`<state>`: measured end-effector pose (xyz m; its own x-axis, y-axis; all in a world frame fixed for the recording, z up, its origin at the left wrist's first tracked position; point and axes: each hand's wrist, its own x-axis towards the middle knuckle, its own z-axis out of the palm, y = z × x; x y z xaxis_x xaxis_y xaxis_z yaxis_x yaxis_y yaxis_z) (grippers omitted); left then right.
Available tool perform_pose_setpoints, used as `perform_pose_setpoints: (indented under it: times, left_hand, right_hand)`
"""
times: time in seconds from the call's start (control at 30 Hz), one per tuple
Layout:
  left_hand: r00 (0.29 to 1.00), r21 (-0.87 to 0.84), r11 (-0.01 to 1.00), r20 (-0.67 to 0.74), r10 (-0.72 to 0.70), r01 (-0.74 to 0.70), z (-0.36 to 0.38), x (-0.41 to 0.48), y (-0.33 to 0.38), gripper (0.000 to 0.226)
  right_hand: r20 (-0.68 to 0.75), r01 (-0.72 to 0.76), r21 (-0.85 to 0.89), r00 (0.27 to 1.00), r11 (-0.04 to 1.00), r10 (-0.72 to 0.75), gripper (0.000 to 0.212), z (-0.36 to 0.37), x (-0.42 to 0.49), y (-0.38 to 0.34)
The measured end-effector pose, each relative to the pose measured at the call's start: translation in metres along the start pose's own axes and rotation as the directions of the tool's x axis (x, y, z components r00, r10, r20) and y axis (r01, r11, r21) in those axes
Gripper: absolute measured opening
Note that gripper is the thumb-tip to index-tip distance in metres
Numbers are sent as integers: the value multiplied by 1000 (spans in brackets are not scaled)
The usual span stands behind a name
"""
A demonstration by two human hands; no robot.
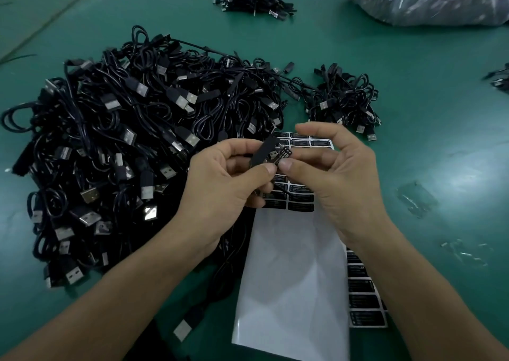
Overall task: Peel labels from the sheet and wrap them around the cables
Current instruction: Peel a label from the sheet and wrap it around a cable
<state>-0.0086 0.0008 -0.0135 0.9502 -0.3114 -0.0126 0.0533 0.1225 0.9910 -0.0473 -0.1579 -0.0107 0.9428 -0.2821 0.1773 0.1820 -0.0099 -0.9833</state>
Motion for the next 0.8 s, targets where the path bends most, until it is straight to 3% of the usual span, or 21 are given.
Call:
perform_pose_setpoints:
  times: [0.1, 0.17, 0.27, 0.4, 0.57, 0.8]
  left_hand:
    - [1000, 13, 1000, -9, 17, -17, 1, -1, 0, 22]
    - [1000, 4, 1000, -24, 19, -19, 1, 0, 0, 22]
    - [999, -4, 1000, -43, 20, -20, 1, 0, 0, 22]
    - [999, -10, 1000, -42, 21, -22, 2, 0, 0, 22]
    - [999, -7, 1000, -32, 28, -28, 2, 0, 2, 22]
    - [999, 31, 999, -16, 41, -41, 1, -2, 0, 25]
  right_hand:
    - [-54, 32, -209, 998, 977, -45, 43, 1, -2, 2]
    - [-95, 15, -254, 995, 967, -40, 38, 0, -2, 1]
    - [-105, -48, -222, 994, 974, 25, 19, -4, 0, -3]
    - [0, -177, -104, 984, 979, 178, 4, -4, 0, -6]
    - [38, -207, 3, 978, 978, 207, 6, -3, 1, -7]
    - [-14, -112, -97, 994, 989, 112, 22, 3, -1, -2]
